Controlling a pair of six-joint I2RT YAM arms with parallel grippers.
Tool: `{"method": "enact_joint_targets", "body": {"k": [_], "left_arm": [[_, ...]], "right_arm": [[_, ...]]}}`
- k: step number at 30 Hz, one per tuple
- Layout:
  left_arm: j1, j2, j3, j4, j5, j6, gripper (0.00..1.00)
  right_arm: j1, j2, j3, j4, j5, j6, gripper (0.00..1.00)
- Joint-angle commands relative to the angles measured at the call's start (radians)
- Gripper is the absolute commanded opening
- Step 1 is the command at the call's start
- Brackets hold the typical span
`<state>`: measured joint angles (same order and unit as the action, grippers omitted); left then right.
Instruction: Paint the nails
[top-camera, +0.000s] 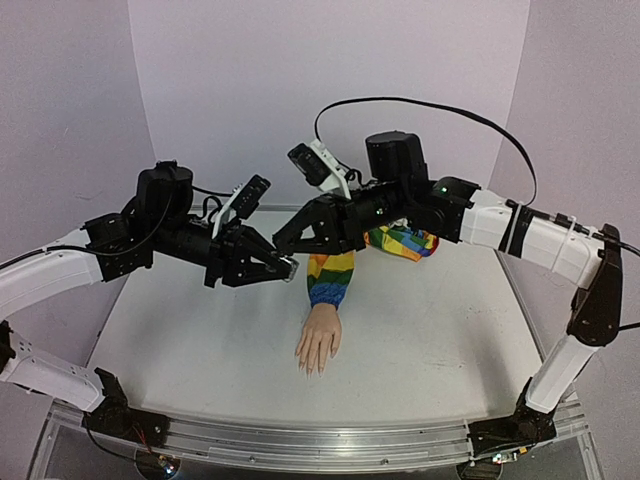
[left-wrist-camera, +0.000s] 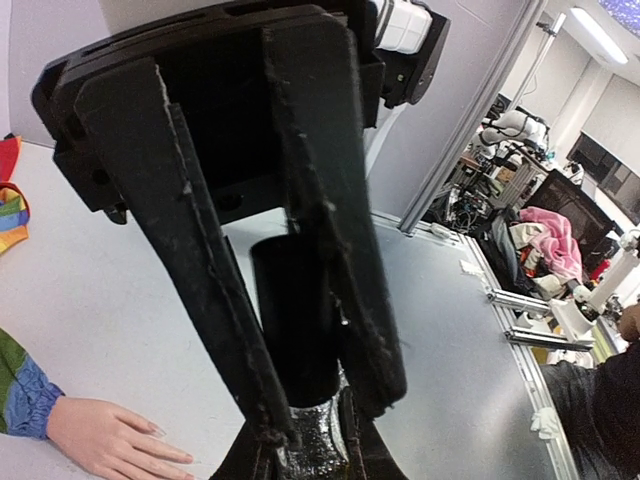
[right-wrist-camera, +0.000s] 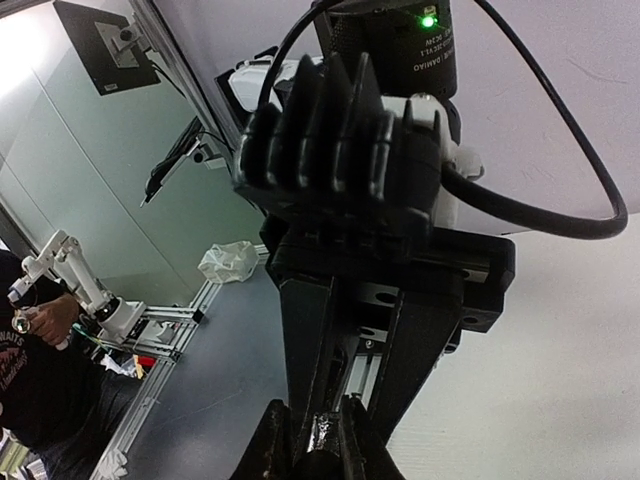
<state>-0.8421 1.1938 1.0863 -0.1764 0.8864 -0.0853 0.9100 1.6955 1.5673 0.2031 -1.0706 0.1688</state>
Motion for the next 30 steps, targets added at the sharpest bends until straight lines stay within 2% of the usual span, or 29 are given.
{"method": "enact_joint_targets", "body": {"k": [1, 2, 5, 7, 9, 12, 15, 22, 28, 30], "left_arm": [[0.023, -0.033, 0.03, 0.107, -0.085, 0.038, 0.0], [0.022, -0.029, 0.025, 0.102, -0.139, 0.044, 0.0], [0.018, -0.024, 0.008, 0.086, -0.344, 0.065, 0.0], [0.005, -0.023, 0.001, 0.073, -0.483, 0.081, 0.0], [-0.024, -0.026, -0.003, 0.062, -0.603, 0.123, 0.0], [-0.069, -0.028, -0.002, 0.063, -0.716, 0.164, 0.0], [-0.088, -0.018, 0.007, 0.063, -0.781, 0.179, 0.0], [-0.108, 0.016, 0.024, 0.063, -0.78, 0.185, 0.0], [-0.114, 0.02, 0.026, 0.063, -0.789, 0.185, 0.0], [-0.114, 0.022, 0.028, 0.063, -0.785, 0.185, 0.0]], "right_arm": [[-0.001, -0.076, -0.034, -0.054, 0.073, 0.005, 0.37], [-0.005, -0.095, -0.046, -0.057, 0.137, 0.009, 0.46], [-0.013, -0.142, -0.073, -0.064, 0.259, 0.018, 0.54], [-0.013, -0.165, -0.08, -0.08, 0.331, 0.029, 0.73], [-0.013, -0.181, -0.083, -0.104, 0.421, 0.044, 0.87], [-0.013, -0.179, -0.061, -0.143, 0.585, 0.103, 0.91], [-0.013, -0.148, -0.031, -0.146, 0.646, 0.184, 0.86], [-0.011, -0.041, 0.067, -0.148, 0.618, 0.254, 0.61], [-0.008, 0.0, 0.098, -0.137, 0.602, 0.276, 0.5], [-0.007, 0.012, 0.104, -0.132, 0.591, 0.28, 0.4]]}}
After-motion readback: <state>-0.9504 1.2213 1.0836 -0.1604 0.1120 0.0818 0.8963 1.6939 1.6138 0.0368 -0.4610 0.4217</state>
